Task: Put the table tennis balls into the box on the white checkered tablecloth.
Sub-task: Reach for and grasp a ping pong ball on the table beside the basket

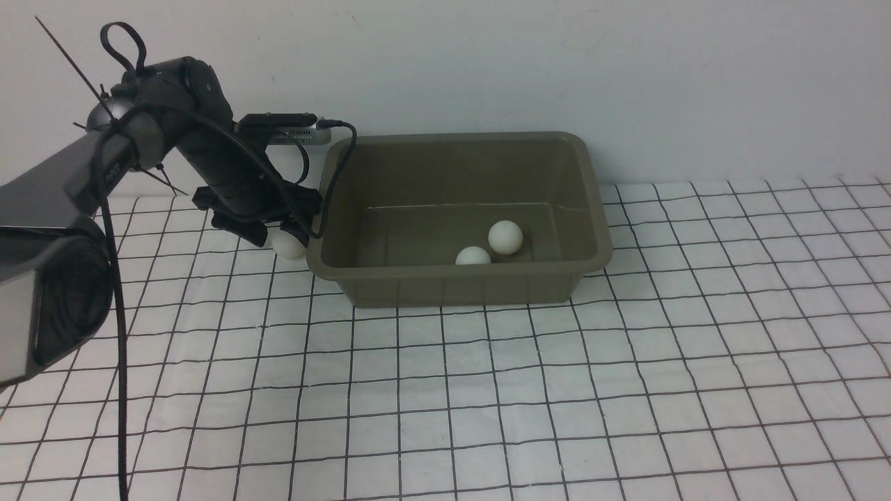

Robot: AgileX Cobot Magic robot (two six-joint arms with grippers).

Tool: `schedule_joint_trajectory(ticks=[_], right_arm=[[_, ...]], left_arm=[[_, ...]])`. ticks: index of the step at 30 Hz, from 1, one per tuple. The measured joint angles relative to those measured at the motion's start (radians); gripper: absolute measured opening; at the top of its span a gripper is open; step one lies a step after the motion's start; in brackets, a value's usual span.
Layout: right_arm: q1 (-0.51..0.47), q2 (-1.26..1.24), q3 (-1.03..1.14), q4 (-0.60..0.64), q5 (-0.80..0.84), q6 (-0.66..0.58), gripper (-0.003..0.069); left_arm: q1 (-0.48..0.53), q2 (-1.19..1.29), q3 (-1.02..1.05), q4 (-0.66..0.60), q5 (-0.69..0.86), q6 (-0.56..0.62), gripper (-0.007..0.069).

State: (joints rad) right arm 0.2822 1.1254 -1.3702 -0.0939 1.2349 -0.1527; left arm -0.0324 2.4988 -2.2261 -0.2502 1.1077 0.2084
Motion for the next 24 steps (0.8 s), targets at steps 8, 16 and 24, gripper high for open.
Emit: schedule_joint_trajectory(ticks=[8, 16, 24], right_arm=[[0.0, 0.0, 0.0, 0.0, 0.0, 0.0, -0.0018], [0.0, 0.0, 0.001, 0.0, 0.0, 0.0, -0.0018], [0.0, 0.0, 0.001, 0.001, -0.001, 0.0, -0.0018]], left_arm=[[0.0, 0.0, 0.0, -0.001, -0.024, -0.008, 0.0345], [0.0, 0.0, -0.01, 0.019, 0.016, -0.01, 0.0345], [0.0, -0.06, -0.065, 0.218, 0.119, -0.057, 0.0345]])
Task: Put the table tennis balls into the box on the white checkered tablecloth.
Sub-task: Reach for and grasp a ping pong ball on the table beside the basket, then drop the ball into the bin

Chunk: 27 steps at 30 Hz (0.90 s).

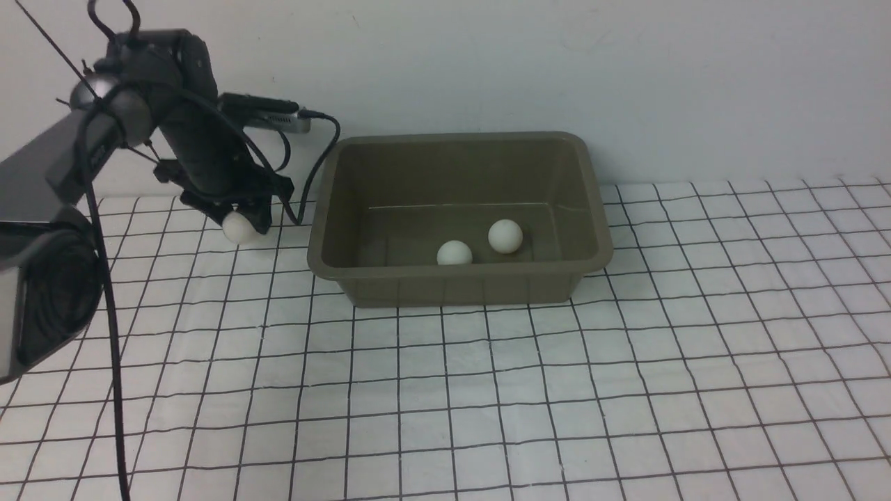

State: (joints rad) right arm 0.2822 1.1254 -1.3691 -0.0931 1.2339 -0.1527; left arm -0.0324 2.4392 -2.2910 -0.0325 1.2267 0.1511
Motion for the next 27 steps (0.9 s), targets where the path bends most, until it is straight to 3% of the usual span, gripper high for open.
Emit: schedule_joint_trajectory(ticks=[3, 6, 9, 12, 17, 22, 27], right_arm=[[0.0, 0.0, 0.0, 0.0, -0.004, 0.0, -0.0018], [0.0, 0.0, 0.0, 0.0, -0.016, 0.0, -0.0018], [0.0, 0.0, 0.0, 0.0, -0.022, 0.0, -0.0018], [0.0, 0.0, 0.0, 0.0, -0.022, 0.0, -0.0018], [0.0, 0.0, 0.0, 0.0, 0.009, 0.0, -0.0018], [0.0, 0.0, 0.0, 0.0, 0.03, 0.0, -0.0018], [0.0, 0.0, 0.0, 0.0, 0.031, 0.0, -0.0018]], left_arm=[[0.0, -0.061, -0.02, 0.014, 0.003, -0.022, 0.0345], [-0.019, -0.151, -0.039, -0.054, 0.004, -0.014, 0.0345], [-0.088, -0.217, -0.046, -0.208, 0.002, 0.067, 0.0345], [-0.178, -0.209, -0.046, -0.274, -0.015, 0.154, 0.0345], [-0.271, -0.103, -0.046, -0.225, -0.069, 0.199, 0.0345], [-0.293, -0.018, -0.042, -0.199, -0.108, 0.205, 0.0349], [-0.293, 0.018, -0.042, -0.205, -0.148, 0.201, 0.0426]])
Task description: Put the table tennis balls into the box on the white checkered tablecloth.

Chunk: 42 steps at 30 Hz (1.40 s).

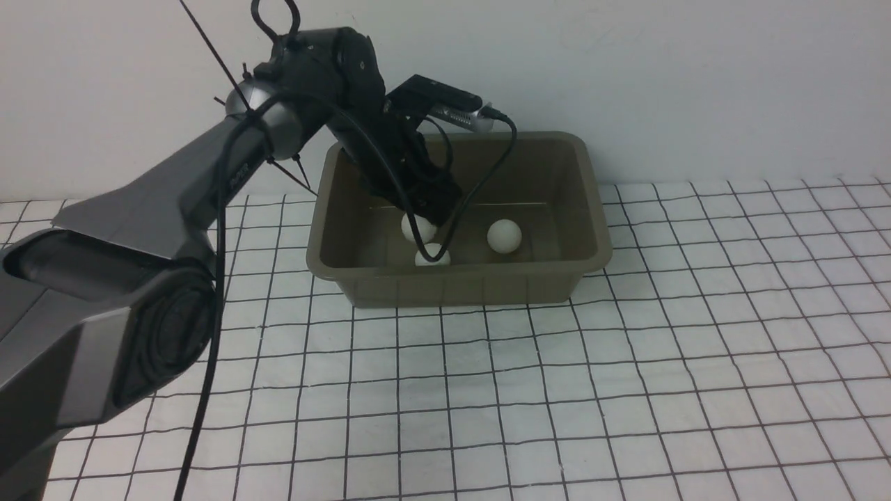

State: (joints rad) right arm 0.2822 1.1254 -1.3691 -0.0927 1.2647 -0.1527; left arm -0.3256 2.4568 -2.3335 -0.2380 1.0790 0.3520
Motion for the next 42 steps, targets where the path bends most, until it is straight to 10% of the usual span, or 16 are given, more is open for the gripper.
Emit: schedule_joint_trajectory(ticks=[7, 15, 28, 42], right_arm=[[0.0, -0.021, 0.0, -0.001, -0.018, 0.0, -0.0018], [0.0, -0.281, 0.064, -0.065, -0.17, 0.0, -0.0018], [0.0, -0.827, 0.732, -0.139, -0.384, 0.141, -0.0018], [0.0, -1.049, 0.76, -0.296, -0.203, 0.23, -0.0018]], left_arm=[[0.0, -0.057, 0.0, -0.002, 0.032, 0.0, 0.0463], [0.001, -0.418, -0.005, -0.025, 0.088, 0.085, 0.0015], [0.003, -0.767, 0.057, -0.003, 0.189, 0.103, -0.0004], [0.003, -1.328, 0.751, 0.134, 0.196, 0.061, -0.0004]])
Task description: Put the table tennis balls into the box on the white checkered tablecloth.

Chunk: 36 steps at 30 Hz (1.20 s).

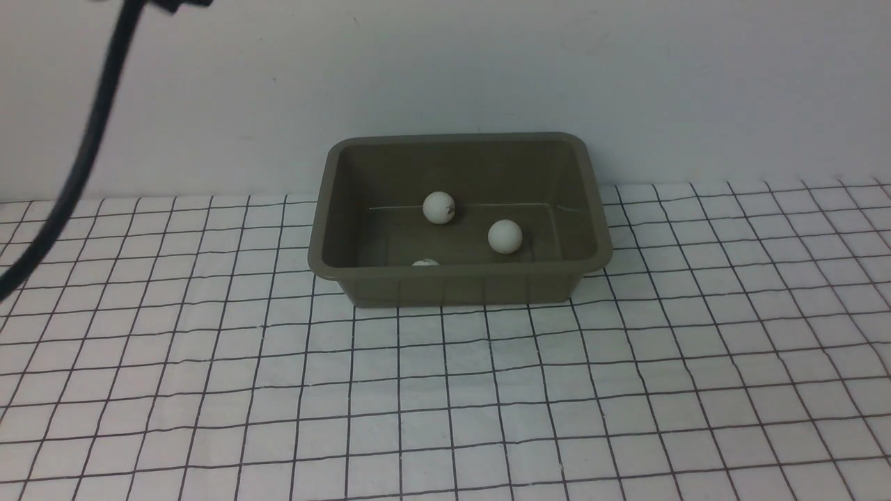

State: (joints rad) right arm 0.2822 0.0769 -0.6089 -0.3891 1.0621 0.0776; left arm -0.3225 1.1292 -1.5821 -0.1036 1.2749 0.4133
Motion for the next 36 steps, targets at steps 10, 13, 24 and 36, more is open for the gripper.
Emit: schedule_joint_trajectory(ticks=[10, 13, 24, 36], right_arm=[[0.0, 0.0, 0.0, -0.001, 0.035, 0.057, -0.0018], [0.0, 0.0, 0.0, -0.001, 0.035, 0.057, -0.0018], [0.0, 0.0, 0.0, -0.001, 0.035, 0.057, -0.0018], [0.0, 0.0, 0.0, -0.001, 0.037, 0.058, -0.0018]], left_arm=[[0.0, -0.23, 0.23, -0.04, -0.019, -0.057, -0.0004], [0.0, -0.245, 0.238, -0.062, 0.0, -0.062, -0.0004], [0.0, -0.247, 0.242, -0.058, 0.002, -0.058, -0.0004], [0.159, -0.465, 0.485, 0.021, -0.407, -0.107, -0.0004]])
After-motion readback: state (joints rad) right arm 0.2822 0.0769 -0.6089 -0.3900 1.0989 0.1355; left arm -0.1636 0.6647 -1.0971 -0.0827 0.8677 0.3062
